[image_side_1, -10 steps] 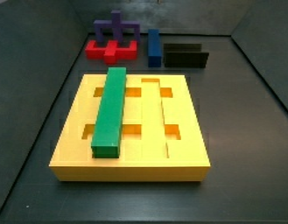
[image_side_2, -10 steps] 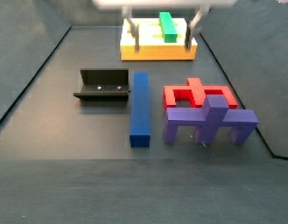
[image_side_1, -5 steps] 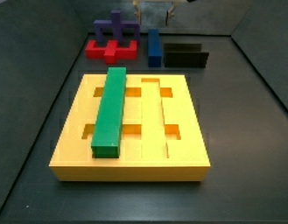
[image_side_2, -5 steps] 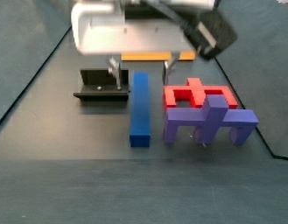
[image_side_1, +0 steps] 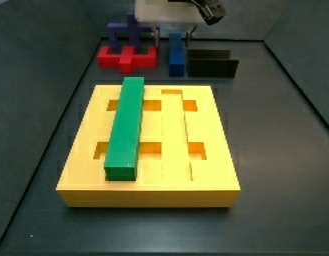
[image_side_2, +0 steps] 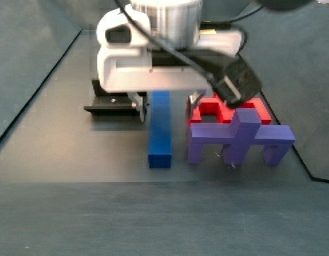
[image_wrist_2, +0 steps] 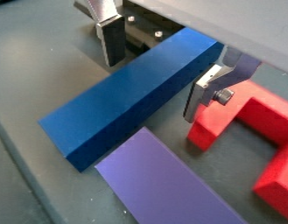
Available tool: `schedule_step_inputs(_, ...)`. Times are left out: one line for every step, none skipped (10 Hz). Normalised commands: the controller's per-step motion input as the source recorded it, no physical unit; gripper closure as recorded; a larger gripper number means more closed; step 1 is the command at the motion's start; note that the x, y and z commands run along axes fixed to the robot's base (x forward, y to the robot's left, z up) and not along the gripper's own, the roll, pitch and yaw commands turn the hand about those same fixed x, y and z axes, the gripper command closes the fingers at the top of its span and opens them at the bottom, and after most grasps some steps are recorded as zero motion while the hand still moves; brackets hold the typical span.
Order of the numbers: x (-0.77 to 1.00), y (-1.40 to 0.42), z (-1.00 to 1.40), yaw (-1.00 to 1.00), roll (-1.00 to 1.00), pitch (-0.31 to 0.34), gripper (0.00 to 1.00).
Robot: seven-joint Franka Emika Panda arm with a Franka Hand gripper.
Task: Pick up the blue object. Move up. Move to above the board. Insert the blue object.
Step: Pick up the blue object.
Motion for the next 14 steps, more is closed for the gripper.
schedule_step_inputs(0.21, 0.05, -0.23, -0.05, -0.28, -0.043, 0.0)
schedule_step_inputs(0.14, 0.04, -0.19, -0.07, -0.24, -0.029, 0.0)
schedule_step_inputs(-0.07, 0.01, -0.27, -0.21, -0.19, -0.073, 0.0)
schedule_step_inputs(-0.23, 0.01, -0.23, -0.23, -0.18, -0.101, 0.0)
schedule_step_inputs(-0.08, 0.0, -0.1, -0.18, -0.18, -0.091, 0.0)
schedule_step_inputs(0.06, -0.02, 0.0, -0.03, -0.16, -0.004, 0.0)
schedule_step_inputs(0.17, 0.0, 0.07, 0.0, -0.15, 0.0, 0.0)
schedule_step_inputs(0.11, 0.0, 0.0, 0.0, -0.14, 0.0, 0.0)
schedule_step_inputs(0.15, -0.03, 0.0, 0.04, -0.11, 0.0, 0.0)
schedule_step_inputs(0.0, 0.0, 0.0, 0.07, -0.11, 0.0, 0.0)
schedule_step_inputs(0.0, -0.09, 0.03, 0.13, -0.11, -0.013, 0.0)
schedule_step_inputs(0.11, -0.17, 0.08, 0.13, -0.09, 0.0, 0.0)
schedule_step_inputs(0.12, -0.14, 0.1, 0.14, -0.07, 0.0, 0.0)
schedule_step_inputs(0.06, -0.07, 0.06, 0.13, -0.03, 0.0, 0.0)
